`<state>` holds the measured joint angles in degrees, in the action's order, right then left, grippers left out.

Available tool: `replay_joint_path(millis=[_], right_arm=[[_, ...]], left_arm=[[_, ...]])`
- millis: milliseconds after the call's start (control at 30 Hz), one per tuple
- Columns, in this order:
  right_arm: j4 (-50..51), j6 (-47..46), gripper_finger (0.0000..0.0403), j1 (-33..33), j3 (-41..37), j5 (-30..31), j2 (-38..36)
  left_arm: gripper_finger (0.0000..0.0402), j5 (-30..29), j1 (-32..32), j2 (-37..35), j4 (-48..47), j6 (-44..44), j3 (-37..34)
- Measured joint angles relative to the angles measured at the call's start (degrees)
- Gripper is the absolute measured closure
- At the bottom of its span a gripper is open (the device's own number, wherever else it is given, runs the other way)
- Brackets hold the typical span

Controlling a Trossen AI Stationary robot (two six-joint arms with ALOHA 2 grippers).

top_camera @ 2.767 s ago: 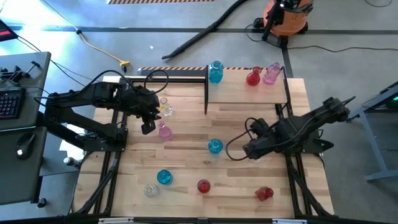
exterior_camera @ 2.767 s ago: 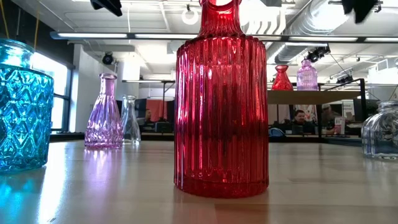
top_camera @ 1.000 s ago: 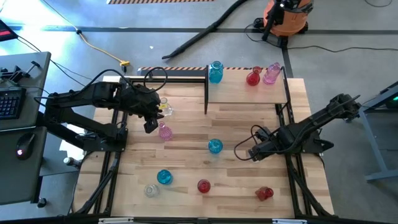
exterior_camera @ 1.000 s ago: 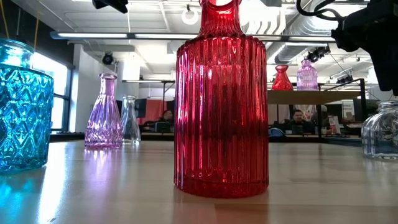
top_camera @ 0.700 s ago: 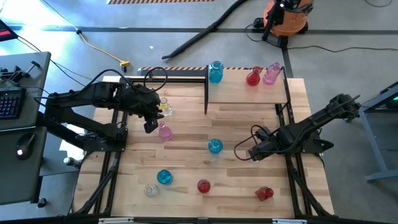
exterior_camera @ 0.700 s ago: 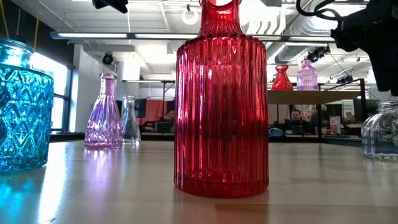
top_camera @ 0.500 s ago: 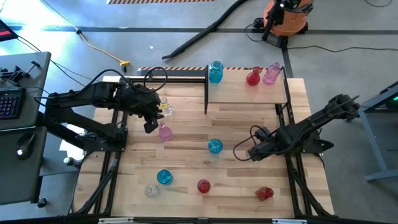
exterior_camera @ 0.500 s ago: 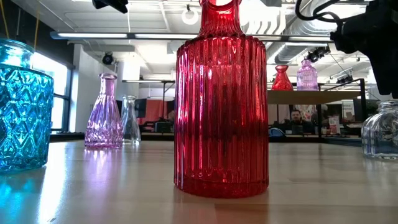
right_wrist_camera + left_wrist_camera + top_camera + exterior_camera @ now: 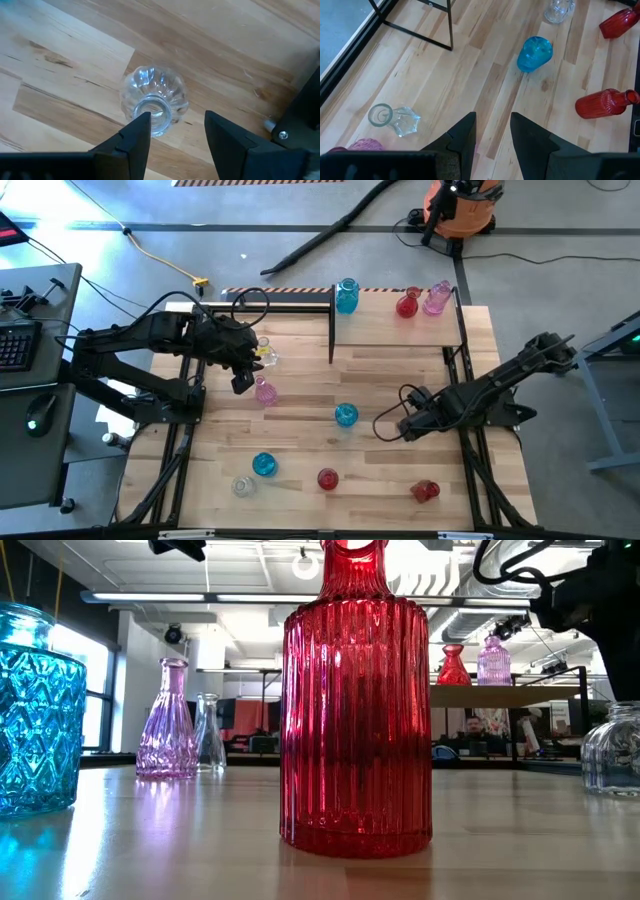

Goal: Sort vases onto shelf
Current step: Put the middle transparent vase on the shelf

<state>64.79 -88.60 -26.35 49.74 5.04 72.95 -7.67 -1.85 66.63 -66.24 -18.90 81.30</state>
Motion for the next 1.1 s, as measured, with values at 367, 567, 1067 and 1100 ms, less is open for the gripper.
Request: replay_joint_path(millis=[367, 567, 1067, 1100], right_arm=[[-0.58, 0.11, 0.0238, 0.02, 0.25, -1.89, 4.15], [-2.13, -0.51, 0.0244, 0.07, 0.28, -2.07, 4.49], [-3.74, -1.59, 0.0396, 0.08, 0.12, -2.08, 4.57], [-3.77, -1.59, 0.0394, 0.09, 0.11, -2.09, 4.59]], left_arm=[[0.0289, 0.01, 0.0, 0.01, 0.0, 0.22, 0.0], [0.0289, 0.01, 0.0, 0.0, 0.0, 0.75, 0.0], [0.0289, 0.01, 0.0, 0.0, -0.07, 0.72, 0.0], [0.0289, 0.02, 0.0, 0.0, -0.09, 0.72, 0.0]])
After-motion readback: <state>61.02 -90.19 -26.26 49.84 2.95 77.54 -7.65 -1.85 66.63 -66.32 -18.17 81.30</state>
